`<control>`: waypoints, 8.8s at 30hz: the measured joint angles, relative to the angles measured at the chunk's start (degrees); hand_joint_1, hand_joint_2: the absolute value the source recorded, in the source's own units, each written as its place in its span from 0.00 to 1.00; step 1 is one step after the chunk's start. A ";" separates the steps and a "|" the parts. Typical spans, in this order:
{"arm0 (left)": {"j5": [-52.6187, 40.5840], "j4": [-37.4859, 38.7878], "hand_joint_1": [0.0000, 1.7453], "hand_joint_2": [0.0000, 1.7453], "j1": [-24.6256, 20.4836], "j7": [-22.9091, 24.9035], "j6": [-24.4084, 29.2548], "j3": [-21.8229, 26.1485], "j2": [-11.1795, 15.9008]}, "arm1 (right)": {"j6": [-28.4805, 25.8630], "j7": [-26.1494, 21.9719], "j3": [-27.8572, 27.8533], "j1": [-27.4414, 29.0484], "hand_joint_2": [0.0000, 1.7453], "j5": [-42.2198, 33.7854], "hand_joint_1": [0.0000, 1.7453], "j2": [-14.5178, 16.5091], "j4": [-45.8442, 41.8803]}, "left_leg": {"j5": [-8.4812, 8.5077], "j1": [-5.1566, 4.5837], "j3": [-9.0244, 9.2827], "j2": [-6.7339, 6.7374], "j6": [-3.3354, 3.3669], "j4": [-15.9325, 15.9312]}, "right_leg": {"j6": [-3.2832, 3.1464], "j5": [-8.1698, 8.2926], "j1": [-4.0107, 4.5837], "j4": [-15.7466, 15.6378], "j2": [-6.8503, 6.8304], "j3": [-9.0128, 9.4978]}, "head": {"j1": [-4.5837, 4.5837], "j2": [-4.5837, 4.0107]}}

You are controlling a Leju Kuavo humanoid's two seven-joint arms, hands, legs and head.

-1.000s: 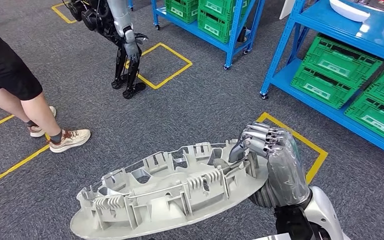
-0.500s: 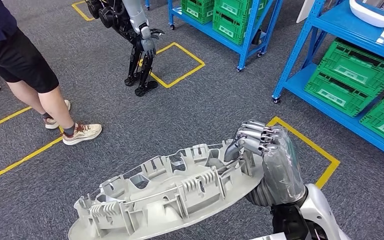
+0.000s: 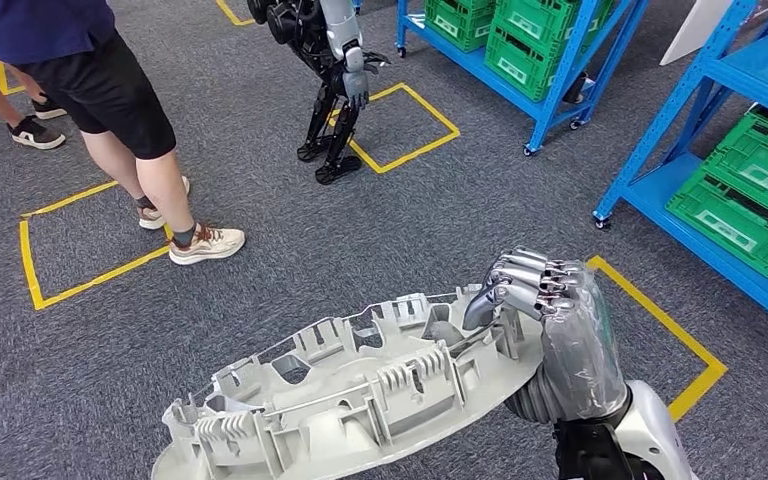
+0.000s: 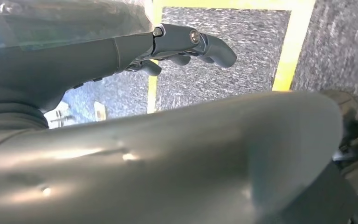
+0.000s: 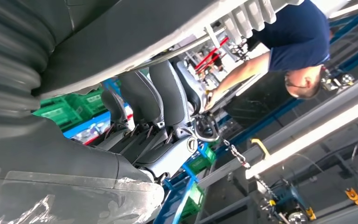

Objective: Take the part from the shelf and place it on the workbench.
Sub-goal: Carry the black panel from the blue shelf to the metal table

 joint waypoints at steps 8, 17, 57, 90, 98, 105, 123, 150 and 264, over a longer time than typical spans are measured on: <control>-0.03 -0.01 0.00 1.00 0.04 0.06 0.01 -0.01 0.04 | -0.05 0.24 -0.07 -0.03 1.00 0.53 1.00 -0.03 -0.41 | -5.79 0.47 -5.36 2.06 -2.49 11.24 | -1.69 0.21 -0.22 -1.94 -2.42 1.45 | -1.14 0.00; -0.17 -0.01 0.00 1.00 -0.16 0.11 0.01 -0.01 0.10 | -0.04 0.42 -0.16 -0.02 1.00 0.81 1.00 -0.06 -0.52 | -0.47 0.09 0.21 4.75 -1.37 0.38 | -0.01 -0.93 0.20 -1.04 -5.22 1.69 | -1.67 0.00; -0.47 -0.01 0.00 1.00 -0.36 0.68 -0.16 -0.05 0.12 | -0.32 0.64 -0.23 0.10 1.00 1.31 1.00 -0.21 -0.68 | -0.15 -0.17 0.45 1.49 0.47 0.01 | 0.51 -5.89 -0.05 13.77 -2.56 -6.06 | -0.11 0.00; -0.50 -0.10 0.00 1.00 0.01 0.70 0.11 -0.05 0.02 | -1.15 0.80 -1.43 0.54 1.00 1.73 1.00 -0.55 -0.90 | -0.11 -0.29 -0.33 0.34 0.77 0.88 | -0.97 -1.19 0.88 4.62 -0.94 -1.97 | 0.22 0.00; -0.51 -0.08 0.00 1.00 0.36 0.36 0.16 -0.07 -0.23 | -1.08 0.79 -1.44 0.84 1.00 2.47 1.00 -0.62 -1.43 | -2.87 0.15 -3.00 1.21 -1.21 5.55 | -1.87 0.94 0.97 -2.83 -1.62 1.67 | 0.03 0.00; -0.55 -0.06 0.00 1.00 0.45 0.18 0.22 -0.07 0.09 | -0.99 0.80 -1.38 1.18 1.00 2.92 1.00 -0.62 -1.48 | -1.50 1.04 -2.79 3.48 -3.06 6.37 | -0.99 -0.20 0.51 -1.60 -4.48 1.78 | -0.63 0.00; -1.11 -0.09 0.00 1.00 -1.04 1.67 -0.43 -0.08 0.05 | -0.99 1.40 -1.75 -0.04 1.00 2.22 1.00 -0.68 -1.59 | 0.29 0.28 -0.99 -0.55 0.00 1.26 | -0.60 -0.44 0.66 -0.11 0.05 0.57 | 0.41 0.00; -1.09 -0.09 0.00 1.00 -1.36 1.91 -0.27 -0.09 0.14 | -1.10 1.54 -1.97 -0.65 1.00 2.35 1.00 -0.90 -1.44 | 0.42 0.16 -0.37 -0.03 0.67 0.78 | 0.46 -3.17 0.31 9.10 -1.71 -3.75 | 0.28 0.00; -1.93 -0.07 0.00 1.00 -1.11 3.99 -0.22 -0.20 0.39 | -1.77 1.33 -1.96 -2.16 1.00 0.93 1.00 -0.87 -0.42 | 0.26 0.00 0.32 3.05 -0.69 0.44 | -0.33 0.42 0.07 -1.06 -3.82 0.53 | -1.63 0.00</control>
